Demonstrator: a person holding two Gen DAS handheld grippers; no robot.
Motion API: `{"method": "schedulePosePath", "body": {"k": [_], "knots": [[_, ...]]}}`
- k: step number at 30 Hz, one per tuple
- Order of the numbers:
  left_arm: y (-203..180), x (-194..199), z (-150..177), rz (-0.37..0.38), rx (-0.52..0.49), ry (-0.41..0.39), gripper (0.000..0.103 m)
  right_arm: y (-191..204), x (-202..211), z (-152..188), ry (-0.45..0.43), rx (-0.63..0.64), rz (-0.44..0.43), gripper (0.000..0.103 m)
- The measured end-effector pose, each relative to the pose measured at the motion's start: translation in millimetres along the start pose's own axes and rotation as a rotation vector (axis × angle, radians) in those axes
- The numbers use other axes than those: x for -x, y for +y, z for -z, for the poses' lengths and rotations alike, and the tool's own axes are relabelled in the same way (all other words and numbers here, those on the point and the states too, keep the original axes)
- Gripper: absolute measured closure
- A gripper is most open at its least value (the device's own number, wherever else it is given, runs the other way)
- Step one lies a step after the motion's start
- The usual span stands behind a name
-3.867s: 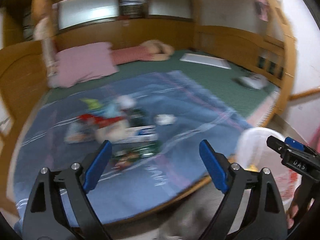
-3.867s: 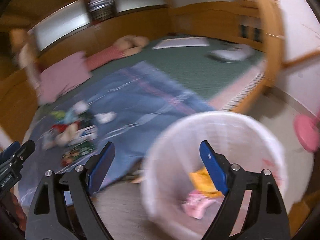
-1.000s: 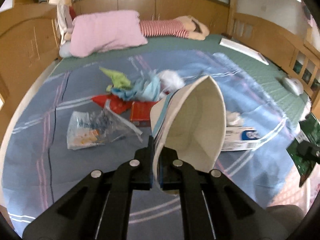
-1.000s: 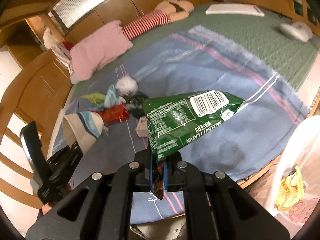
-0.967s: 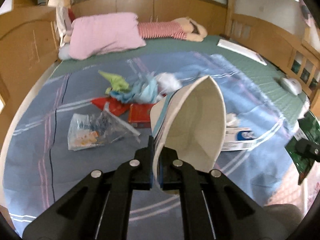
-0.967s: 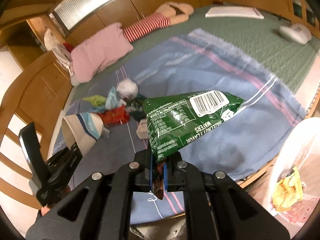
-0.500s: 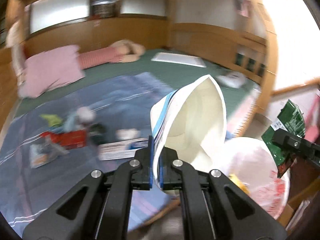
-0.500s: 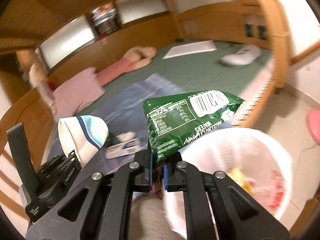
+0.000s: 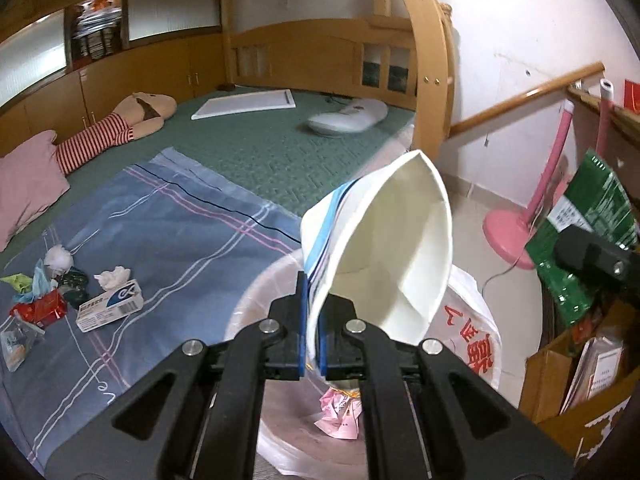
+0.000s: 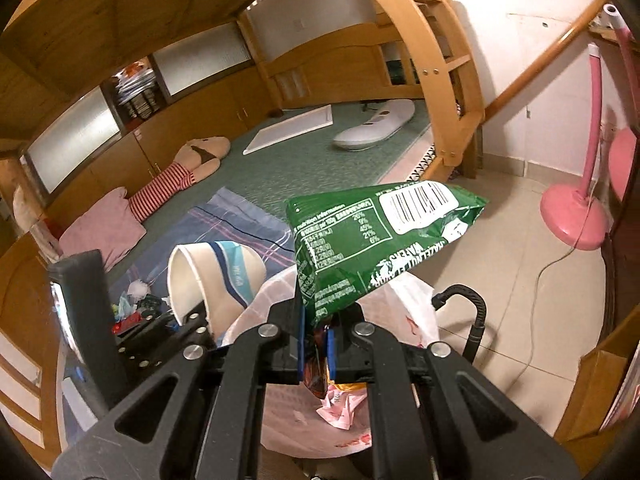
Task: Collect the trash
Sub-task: 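Carry both to the bin and open the left tool to drop the paper cup, then open the right tool to drop the green snack bag into the bin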
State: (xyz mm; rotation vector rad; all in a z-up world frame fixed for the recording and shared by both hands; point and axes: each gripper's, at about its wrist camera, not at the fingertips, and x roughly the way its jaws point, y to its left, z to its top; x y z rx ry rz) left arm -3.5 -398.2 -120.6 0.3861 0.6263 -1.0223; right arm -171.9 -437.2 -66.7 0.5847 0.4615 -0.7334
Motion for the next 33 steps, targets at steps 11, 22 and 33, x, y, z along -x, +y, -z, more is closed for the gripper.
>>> {"method": "schedulePosePath", "body": {"k": [11,22,33], "knots": [[-8,-7,1,-0.041,-0.011,0.005,0.046,-14,3,1,0.000,-0.024,0.001,0.094],[10,7,0,-0.086,0.027,-0.014,0.024,-11,-11,2,0.037,-0.021,-0.013,0.094],[47,34,-2,-0.165,0.083,-0.048,0.022,-4,-82,23,0.251,0.014,0.053,0.017]]}}
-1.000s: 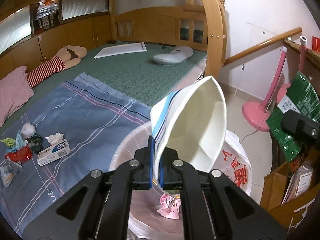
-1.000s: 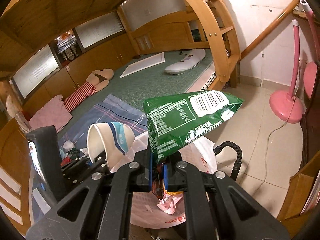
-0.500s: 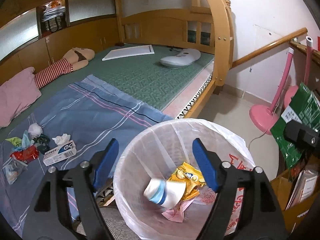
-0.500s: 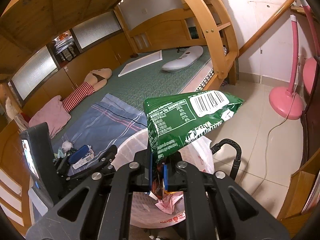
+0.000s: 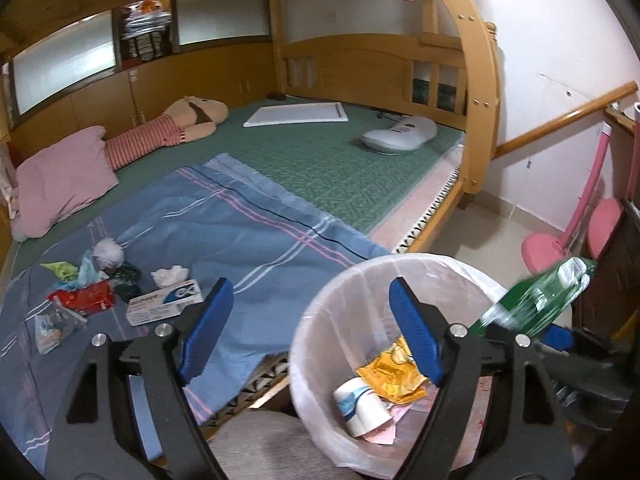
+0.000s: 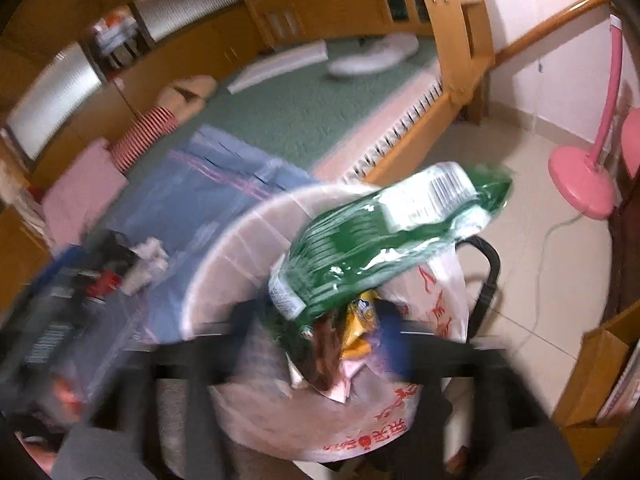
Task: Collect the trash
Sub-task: 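Open the right tool to drop the green snack bag into the bin, then move both tools back over the bed toward the white medicine box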
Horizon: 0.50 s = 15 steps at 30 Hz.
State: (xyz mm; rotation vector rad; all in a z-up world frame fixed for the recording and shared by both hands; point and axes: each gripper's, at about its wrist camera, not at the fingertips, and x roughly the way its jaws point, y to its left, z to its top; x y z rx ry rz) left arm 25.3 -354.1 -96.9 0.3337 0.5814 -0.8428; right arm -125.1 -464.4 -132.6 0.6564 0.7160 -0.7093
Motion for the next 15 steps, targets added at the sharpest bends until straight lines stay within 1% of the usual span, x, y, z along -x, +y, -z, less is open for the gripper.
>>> {"method": "schedulePosePath", "body": {"k": [3,5,6,8,10,12,13,14,15], "knots": [[12,2,-1,-0.023,0.020,0.002,0.022,-1,-12,2,0.036,-0.017,0.015,0.017],[21,3,-2,-0.043,0.032,-0.004,0.022,2,-7,2,0.014,-0.007,0.049,0.017],[24,2,-2,-0.052,0.037,-0.001,0.022,8,1,2,-0.023,0.021,0.074,0.017],[33,-2,-2,-0.072,0.059,0.013,0.022,29,21,3,-0.118,0.134,0.135,0.017],[40,-5,-2,-0.091,0.077,0.024,0.022,57,42,6,-0.223,0.278,0.204,0.017],[46,-7,0,-0.114,0.084,0.031,0.022,89,62,10,-0.321,0.434,0.235,0.016],[48,-7,1,-0.128,0.083,0.035,0.022,106,69,14,-0.366,0.513,0.263,0.016],[49,-7,2,-0.135,0.083,0.035,0.022,116,72,15,-0.389,0.563,0.282,0.014],[53,-5,2,-0.155,0.089,0.034,0.021,129,72,16,-0.405,0.625,0.306,0.015]]}}
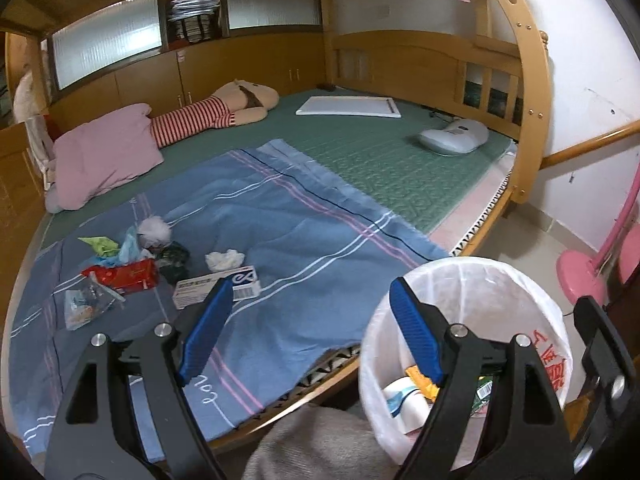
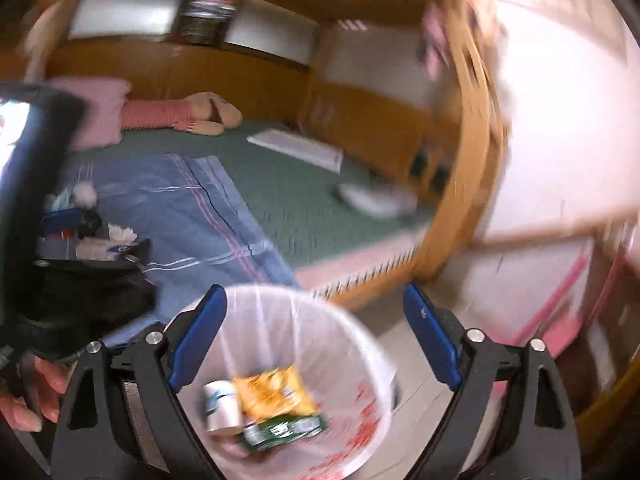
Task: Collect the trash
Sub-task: 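Move both tools back over the bed toward the white medicine box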
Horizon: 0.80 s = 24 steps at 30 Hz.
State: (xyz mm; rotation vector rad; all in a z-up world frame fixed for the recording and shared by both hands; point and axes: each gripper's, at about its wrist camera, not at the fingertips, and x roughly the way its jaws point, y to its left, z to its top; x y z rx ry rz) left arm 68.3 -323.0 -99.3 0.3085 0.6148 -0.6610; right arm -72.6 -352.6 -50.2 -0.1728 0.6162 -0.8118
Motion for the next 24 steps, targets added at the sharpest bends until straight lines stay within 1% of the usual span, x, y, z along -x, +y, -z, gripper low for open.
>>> {"method": "schedulePosePath", "body": {"k": [1,2,3,5,7,9,11,13,15,18,19,21,23,24], "knots": [[5,0,0,-0.010,0.012,0.000,0.020,7,1,-4,-0.015,0.043,0.028,0.015],[8,1,0,-0.006,0.021,0.002,0.020,12,1,-7,-0.028,0.078,0.039,0.015],[13,1,0,-0.006,0.028,0.003,0.019,13,-1,-9,-0.025,0.088,0.037,0.015],[22,4,1,-0.029,0.033,-0.009,0.019,9,-8,-11,0.001,0.070,0.029,0.015],[32,10,0,-0.037,0.047,-0.023,0.019,4,-17,-10,0.042,0.030,0.040,0.015],[39,17,-2,-0.031,0.065,-0.038,0.019,-8,-26,-6,0.094,-0.038,0.037,0.014],[46,26,-4,-0.026,0.076,-0.060,0.017,-18,-34,-1,0.140,-0.109,0.024,0.014],[52,34,-3,-0.021,0.082,-0.079,0.015,-22,-39,5,0.166,-0.151,0.014,0.014],[61,37,-2,-0.005,0.095,-0.077,0.015,-25,-44,9,0.191,-0.187,-0.005,0.014],[80,40,2,0.019,0.137,-0.072,0.015,-25,-52,7,0.207,-0.246,-0.084,0.014],[94,40,6,0.034,0.169,-0.067,0.015,-24,-53,5,0.203,-0.268,-0.127,0.014],[112,42,13,0.045,0.205,-0.060,0.014,-21,-62,0,0.206,-0.332,-0.263,0.014],[137,44,21,0.028,0.238,-0.061,0.014,-10,-73,-7,0.213,-0.363,-0.368,0.014],[148,46,25,0.013,0.248,-0.064,0.014,-1,-78,-11,0.216,-0.358,-0.393,0.014]]}}
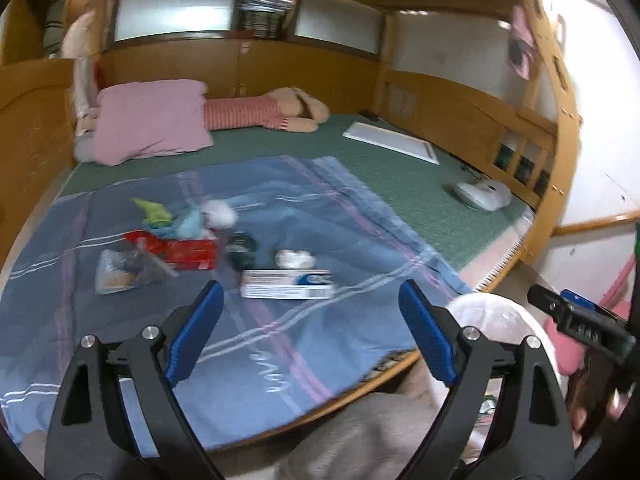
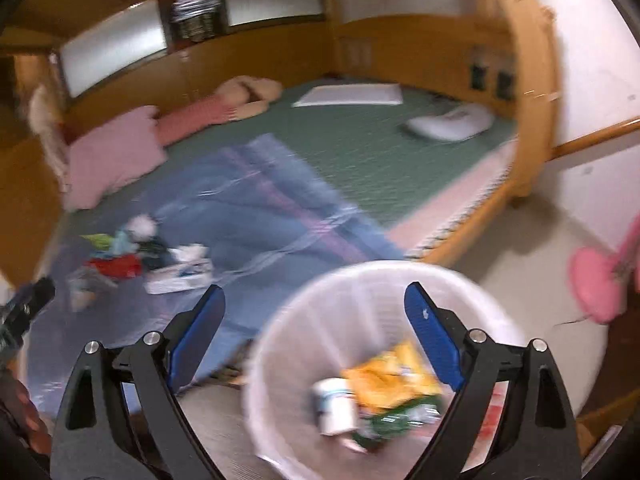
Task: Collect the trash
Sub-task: 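Move both tools back over the bed toward the white medicine box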
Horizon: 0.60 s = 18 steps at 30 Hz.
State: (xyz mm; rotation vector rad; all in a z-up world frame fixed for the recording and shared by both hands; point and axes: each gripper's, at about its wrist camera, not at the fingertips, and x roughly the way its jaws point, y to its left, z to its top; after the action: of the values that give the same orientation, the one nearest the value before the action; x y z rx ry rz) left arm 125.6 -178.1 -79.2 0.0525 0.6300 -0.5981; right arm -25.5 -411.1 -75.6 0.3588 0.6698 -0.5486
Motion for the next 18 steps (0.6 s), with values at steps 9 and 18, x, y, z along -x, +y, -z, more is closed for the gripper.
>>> {"method": "schedulePosePath", "body": {"k": [9,18], "knots": [[101,7,16,-0.185,0.107,0.020,0.013,104,-90,-7,0.138,0.106,-0.274,0.013],[168,3,28,-0.281,0.201,0.063,0.013,168,-189,-14,0.206,0.284,-0.380,0.013]]}}
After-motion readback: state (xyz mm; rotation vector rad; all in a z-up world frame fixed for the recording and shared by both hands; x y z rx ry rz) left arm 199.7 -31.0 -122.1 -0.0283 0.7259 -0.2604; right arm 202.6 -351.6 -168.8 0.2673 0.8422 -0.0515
